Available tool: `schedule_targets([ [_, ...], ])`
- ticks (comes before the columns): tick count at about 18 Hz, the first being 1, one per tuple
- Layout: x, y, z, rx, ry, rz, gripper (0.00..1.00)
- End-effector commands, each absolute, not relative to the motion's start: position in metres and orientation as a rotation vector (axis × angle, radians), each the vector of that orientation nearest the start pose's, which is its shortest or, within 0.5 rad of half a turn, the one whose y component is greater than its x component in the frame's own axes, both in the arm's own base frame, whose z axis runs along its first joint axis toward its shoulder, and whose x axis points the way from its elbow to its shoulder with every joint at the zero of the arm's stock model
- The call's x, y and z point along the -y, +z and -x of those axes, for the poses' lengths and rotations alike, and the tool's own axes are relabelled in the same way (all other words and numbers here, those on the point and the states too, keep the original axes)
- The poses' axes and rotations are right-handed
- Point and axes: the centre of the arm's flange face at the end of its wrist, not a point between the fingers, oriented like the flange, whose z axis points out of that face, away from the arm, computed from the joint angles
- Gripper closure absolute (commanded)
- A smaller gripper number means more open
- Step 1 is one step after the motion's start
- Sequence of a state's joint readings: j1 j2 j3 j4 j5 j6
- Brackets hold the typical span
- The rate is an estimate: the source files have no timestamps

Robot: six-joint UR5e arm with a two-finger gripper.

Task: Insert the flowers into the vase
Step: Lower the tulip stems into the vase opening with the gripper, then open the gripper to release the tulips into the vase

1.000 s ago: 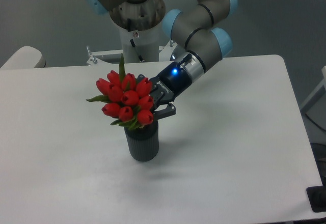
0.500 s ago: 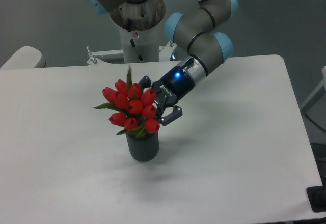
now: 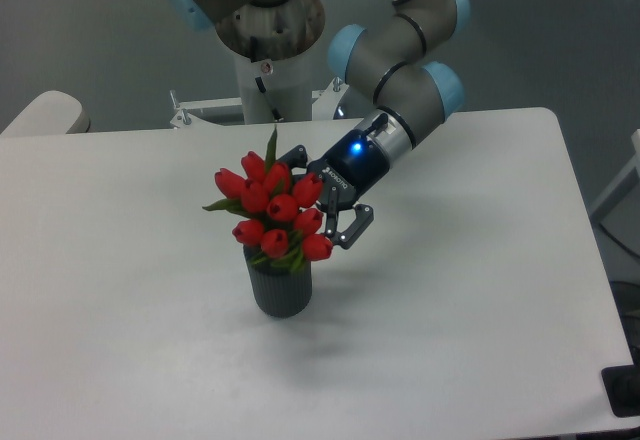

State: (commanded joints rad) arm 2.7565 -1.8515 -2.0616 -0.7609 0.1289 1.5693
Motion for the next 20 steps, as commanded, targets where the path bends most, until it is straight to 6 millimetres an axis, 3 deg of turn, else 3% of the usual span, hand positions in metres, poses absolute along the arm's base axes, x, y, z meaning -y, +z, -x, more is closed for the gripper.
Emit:
schedule_targets([
  [20,-0.404,0.277,0.366,-0.358,-0.273,1.704,0.00],
])
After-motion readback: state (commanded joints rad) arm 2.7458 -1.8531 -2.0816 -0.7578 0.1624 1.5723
